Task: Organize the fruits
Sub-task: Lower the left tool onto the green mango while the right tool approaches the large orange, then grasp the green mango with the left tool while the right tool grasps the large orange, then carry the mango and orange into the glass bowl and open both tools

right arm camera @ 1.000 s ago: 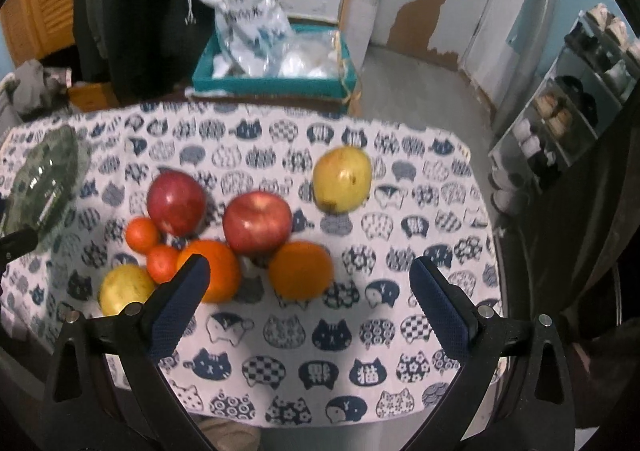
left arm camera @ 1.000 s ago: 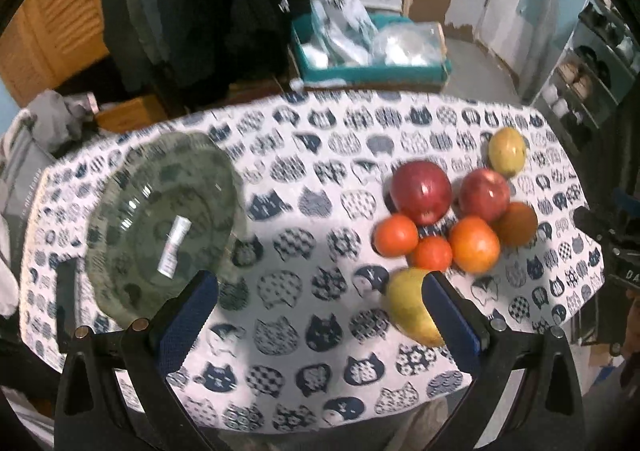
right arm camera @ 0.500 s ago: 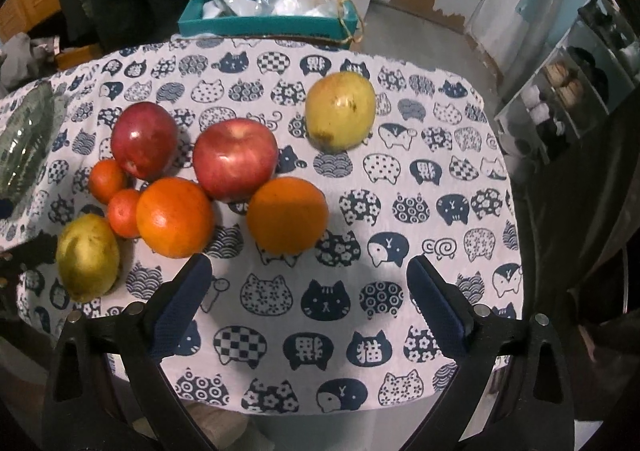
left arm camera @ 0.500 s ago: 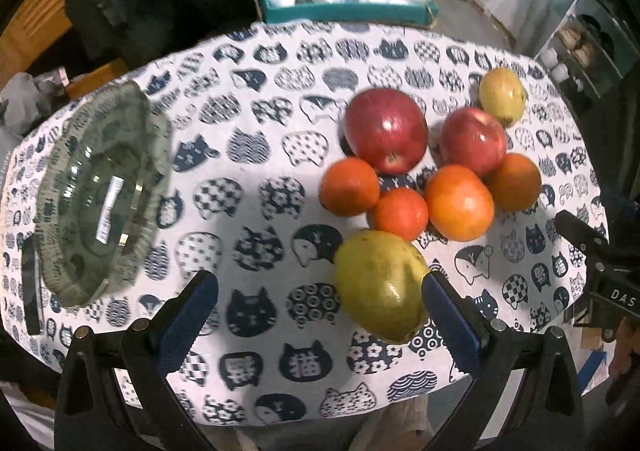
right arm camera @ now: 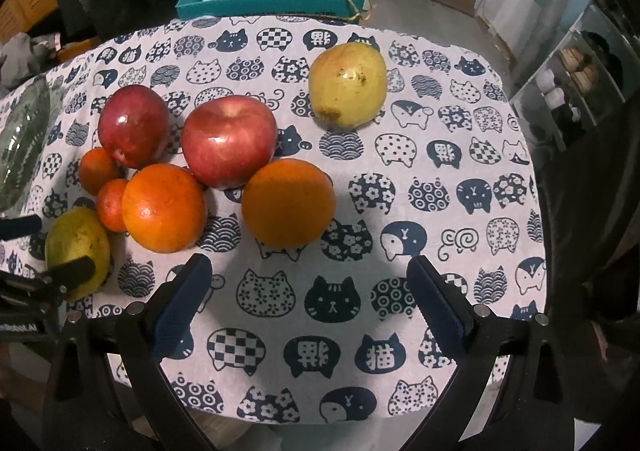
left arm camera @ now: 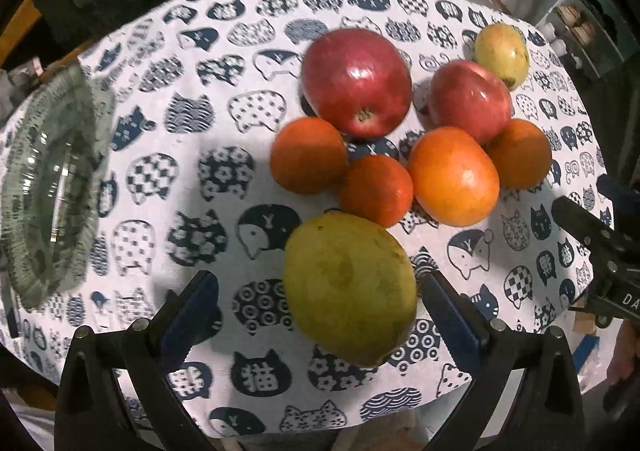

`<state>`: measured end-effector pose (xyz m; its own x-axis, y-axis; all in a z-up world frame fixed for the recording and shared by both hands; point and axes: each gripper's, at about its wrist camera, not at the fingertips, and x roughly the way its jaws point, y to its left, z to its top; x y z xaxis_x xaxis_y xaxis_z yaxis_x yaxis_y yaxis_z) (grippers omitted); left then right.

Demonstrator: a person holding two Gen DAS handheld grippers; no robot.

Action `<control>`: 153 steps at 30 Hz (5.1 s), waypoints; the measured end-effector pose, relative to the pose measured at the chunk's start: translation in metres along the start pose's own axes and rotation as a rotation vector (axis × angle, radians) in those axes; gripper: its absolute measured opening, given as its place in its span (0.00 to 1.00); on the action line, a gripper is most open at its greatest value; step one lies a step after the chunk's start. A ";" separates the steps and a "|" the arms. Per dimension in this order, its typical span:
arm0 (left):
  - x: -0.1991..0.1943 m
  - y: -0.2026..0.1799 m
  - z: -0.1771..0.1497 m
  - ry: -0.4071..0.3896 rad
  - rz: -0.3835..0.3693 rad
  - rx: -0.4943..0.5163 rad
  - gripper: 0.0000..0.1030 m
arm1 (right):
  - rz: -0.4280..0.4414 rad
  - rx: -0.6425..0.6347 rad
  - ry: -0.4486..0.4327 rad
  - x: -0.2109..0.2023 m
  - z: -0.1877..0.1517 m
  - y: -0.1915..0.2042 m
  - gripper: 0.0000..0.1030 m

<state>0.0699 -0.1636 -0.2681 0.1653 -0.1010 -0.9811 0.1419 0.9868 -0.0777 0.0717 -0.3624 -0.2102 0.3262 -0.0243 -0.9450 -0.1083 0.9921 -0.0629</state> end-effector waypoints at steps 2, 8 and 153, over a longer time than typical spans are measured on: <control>0.005 -0.002 0.001 0.017 -0.012 0.004 0.86 | 0.008 -0.004 0.001 0.003 0.002 0.001 0.94; 0.015 -0.002 0.004 0.078 -0.124 -0.015 0.66 | 0.033 0.003 0.017 0.015 0.009 0.001 0.93; -0.046 0.310 -0.012 -0.156 0.135 -0.365 0.86 | 0.316 -0.299 -0.047 -0.008 0.135 0.343 0.62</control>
<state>0.0942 0.1489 -0.2493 0.3085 0.0419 -0.9503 -0.2414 0.9698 -0.0356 0.1589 -0.0049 -0.1811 0.2747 0.2870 -0.9177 -0.4743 0.8707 0.1302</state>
